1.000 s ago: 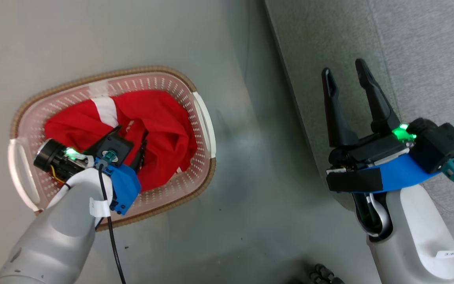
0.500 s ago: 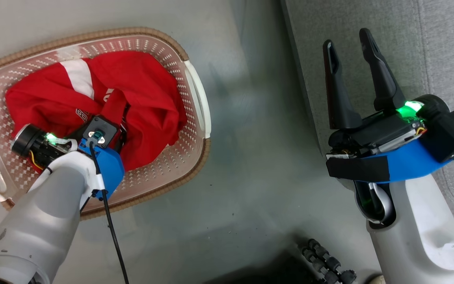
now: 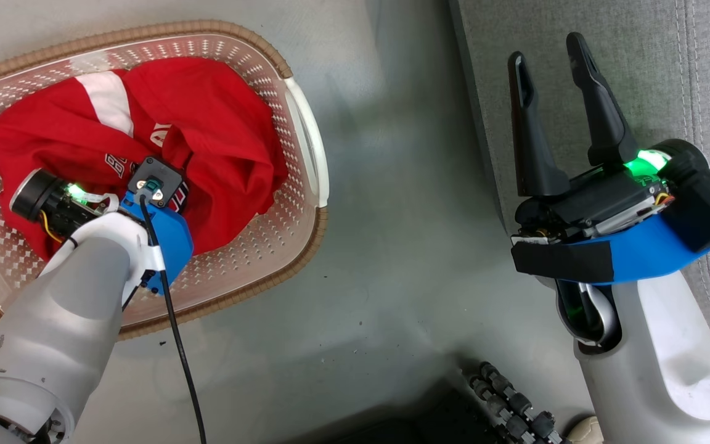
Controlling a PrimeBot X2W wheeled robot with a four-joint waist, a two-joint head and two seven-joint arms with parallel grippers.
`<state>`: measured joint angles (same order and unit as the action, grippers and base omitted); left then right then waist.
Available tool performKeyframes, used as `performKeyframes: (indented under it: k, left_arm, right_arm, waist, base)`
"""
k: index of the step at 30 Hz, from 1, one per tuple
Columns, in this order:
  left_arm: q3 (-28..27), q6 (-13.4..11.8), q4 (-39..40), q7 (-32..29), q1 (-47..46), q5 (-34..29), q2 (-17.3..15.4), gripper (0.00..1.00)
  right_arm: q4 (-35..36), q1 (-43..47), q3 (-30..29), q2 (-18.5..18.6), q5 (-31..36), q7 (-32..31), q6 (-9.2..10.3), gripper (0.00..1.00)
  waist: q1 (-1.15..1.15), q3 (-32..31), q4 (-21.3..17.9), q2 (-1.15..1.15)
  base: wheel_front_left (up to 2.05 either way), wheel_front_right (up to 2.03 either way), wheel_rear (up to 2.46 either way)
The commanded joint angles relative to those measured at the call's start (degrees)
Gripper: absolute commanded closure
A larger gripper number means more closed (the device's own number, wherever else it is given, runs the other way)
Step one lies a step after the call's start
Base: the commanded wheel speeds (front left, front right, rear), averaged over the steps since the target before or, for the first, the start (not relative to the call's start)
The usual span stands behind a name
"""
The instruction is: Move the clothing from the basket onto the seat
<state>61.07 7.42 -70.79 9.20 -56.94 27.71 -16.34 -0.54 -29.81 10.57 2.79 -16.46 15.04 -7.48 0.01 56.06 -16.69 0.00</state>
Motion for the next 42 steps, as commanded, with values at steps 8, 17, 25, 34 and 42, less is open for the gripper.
performKeyframes:
  k: [8, 17, 25, 34, 42]
  left_arm:
    - [2.71, 0.10, 0.10, 2.00, -0.60, 3.58, 0.16, 1.00]
    - [4.37, 0.10, 1.64, 4.85, -0.20, 7.12, 1.77, 1.00]
    - [2.55, 0.10, 6.38, 6.07, 0.12, 9.25, 3.65, 1.00]
    - [-6.82, -2.33, 17.42, 6.06, 6.26, 5.65, 2.84, 1.00]
    - [-16.04, -3.57, 26.80, 6.06, 12.67, -0.06, 3.08, 1.00]
  right_arm:
    - [-0.54, -1.02, 0.12, 0.19, 0.90, 0.22, -0.03, 0.00]
    - [-1.61, -0.13, -0.40, 0.20, 2.42, 0.22, -0.03, 0.00]
    - [-2.91, 1.62, -1.19, 0.20, 4.91, 0.22, -0.03, 0.00]
    - [-4.30, 3.80, -1.59, 0.20, 6.05, 0.22, -0.03, 0.00]
    - [-5.65, 6.76, -2.21, 0.20, 6.73, 0.22, -0.03, 0.00]
  waist:
    - [-0.01, -1.71, 1.29, 0.00]
    - [-0.01, -5.56, 3.88, 0.00]
    - [-0.01, -10.98, 7.51, 0.00]
    - [-0.01, -17.69, 10.06, 0.00]
    - [-0.01, -24.10, 11.90, 0.00]
  base:
    - [0.00, 0.00, 0.00]
    - [0.00, 0.00, 0.00]
    - [0.00, 0.00, 0.00]
    - [0.00, 0.00, 0.00]
    - [0.00, 0.00, 0.00]
